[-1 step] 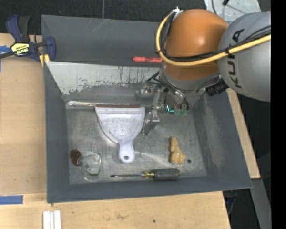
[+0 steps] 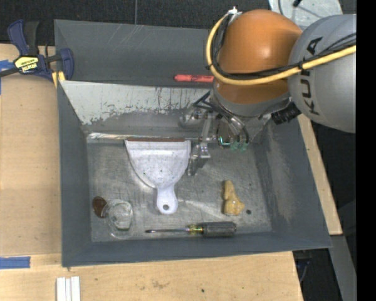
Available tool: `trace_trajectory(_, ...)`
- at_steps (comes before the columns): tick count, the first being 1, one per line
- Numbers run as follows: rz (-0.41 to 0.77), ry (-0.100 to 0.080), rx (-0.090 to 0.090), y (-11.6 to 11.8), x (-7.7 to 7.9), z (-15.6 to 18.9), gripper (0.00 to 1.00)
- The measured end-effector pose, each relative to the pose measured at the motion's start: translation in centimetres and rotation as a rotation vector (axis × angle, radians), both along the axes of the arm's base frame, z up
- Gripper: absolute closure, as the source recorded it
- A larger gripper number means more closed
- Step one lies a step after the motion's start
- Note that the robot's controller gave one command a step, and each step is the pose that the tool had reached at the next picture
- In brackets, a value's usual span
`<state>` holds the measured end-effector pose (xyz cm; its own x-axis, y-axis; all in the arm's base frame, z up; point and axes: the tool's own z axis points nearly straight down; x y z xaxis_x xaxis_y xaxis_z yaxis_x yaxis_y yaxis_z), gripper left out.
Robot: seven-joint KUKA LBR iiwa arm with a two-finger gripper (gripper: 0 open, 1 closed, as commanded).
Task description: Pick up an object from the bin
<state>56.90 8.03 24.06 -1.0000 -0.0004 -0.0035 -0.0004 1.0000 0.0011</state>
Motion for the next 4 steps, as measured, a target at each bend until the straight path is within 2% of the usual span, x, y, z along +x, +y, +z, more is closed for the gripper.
trace_trajectory(1, 0.047, -0.009, 0.0, 0.0, 0.9, -4.1, 0.0)
trace_trajectory(2, 0.087, -0.003, -0.001, -0.6, -0.1, -10.3, 0.0)
trace_trajectory(3, 0.21, 0.006, -0.002, -0.6, 0.3, -13.3, 0.0)
trace_trajectory(4, 0.448, -0.007, -0.003, -0.5, -2.4, -14.5, 0.0)
